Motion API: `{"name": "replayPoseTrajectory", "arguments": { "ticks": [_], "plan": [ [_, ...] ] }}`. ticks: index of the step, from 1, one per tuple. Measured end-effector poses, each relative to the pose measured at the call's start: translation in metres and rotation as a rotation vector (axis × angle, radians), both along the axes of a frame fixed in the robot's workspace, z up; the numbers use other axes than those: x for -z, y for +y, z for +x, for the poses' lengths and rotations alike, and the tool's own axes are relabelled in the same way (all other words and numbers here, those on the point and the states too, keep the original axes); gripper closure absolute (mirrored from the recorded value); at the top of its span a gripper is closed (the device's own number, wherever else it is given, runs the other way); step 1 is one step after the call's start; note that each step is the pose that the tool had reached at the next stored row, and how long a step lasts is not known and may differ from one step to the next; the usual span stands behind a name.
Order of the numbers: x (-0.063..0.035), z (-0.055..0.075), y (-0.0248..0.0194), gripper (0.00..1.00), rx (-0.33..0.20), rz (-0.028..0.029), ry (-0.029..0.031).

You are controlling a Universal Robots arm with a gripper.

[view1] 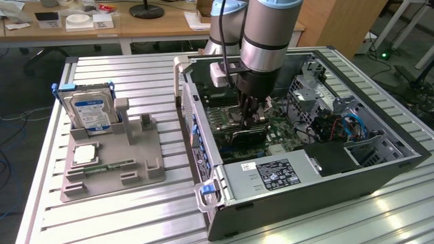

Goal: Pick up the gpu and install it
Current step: 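Press down on the gpu until it lock into place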

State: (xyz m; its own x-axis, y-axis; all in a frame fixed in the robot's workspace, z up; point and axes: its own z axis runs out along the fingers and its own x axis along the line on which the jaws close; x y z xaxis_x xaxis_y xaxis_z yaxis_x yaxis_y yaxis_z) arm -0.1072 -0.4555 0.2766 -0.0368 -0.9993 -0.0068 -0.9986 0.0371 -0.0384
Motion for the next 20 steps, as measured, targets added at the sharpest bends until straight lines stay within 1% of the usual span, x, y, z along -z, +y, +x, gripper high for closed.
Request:
{"name": "replayPoseTrajectory", "arguments": {
  "ticks": [2,3,4,6,7,8,9,12,13,18,19,20],
  "plan": [
    [0.0,-0.0039,0.0001,0.9,0.0,-0.0001,-0.0001],
    [0.0,-0.0056,0.0001,0.9,0.0,-0.0012,-0.0002],
    [-0.0001,-0.0066,0.0001,0.9,0.0,-0.0034,-0.0002],
    [-0.0005,-0.0082,0.0001,0.9,0.0,-0.0107,0.0007],
    [-0.0006,-0.0085,0.0,0.9,0.0,-0.0131,0.0057],
    [-0.0006,-0.0085,0.0001,0.9,0.0,-0.014,0.0222],
    [-0.0007,-0.0086,0.0001,0.9,0.0,-0.0144,0.0409],
    [-0.0006,-0.0086,0.0001,0.9,0.0,-0.0158,0.0947],
    [-0.0006,-0.0084,0.0001,0.9,-0.001,-0.016,0.1139],
    [-0.0006,-0.008,0.0001,0.9,-0.001,-0.0161,0.2037],
    [-0.0006,-0.0079,0.0002,0.9,-0.002,-0.016,0.2234],
    [-0.0006,-0.0079,0.0002,0.9,-0.002,-0.016,0.2413]
  ]
}}
